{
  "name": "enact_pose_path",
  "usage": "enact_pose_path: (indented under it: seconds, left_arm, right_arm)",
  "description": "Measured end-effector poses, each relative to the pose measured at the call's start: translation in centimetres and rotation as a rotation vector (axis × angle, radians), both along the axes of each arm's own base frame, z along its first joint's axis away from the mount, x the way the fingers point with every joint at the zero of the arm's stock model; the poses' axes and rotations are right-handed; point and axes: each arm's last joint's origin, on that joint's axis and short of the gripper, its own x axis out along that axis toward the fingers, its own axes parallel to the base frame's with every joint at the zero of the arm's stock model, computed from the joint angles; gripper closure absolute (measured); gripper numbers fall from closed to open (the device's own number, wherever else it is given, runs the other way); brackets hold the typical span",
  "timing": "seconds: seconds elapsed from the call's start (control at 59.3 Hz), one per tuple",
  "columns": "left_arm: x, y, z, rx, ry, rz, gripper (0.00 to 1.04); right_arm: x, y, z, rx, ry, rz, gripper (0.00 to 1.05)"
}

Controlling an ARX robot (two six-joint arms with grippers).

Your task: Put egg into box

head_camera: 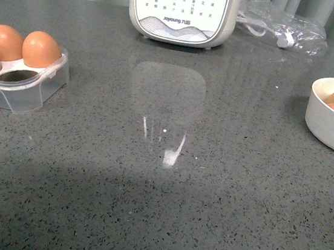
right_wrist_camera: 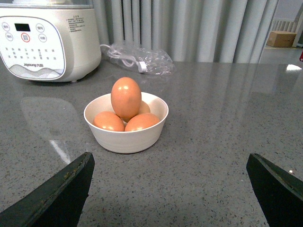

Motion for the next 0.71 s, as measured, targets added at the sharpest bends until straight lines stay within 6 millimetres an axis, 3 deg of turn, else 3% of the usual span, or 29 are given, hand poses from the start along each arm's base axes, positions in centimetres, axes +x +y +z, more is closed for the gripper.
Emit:
enact_pose_path:
  seconds: [0.708]
  left_arm:
    - [0.0,0.0,0.0,0.0,0.0,0.0,0.07]
  right_arm:
    - [0.0,0.0,0.0,0.0,0.0,0.0,0.07]
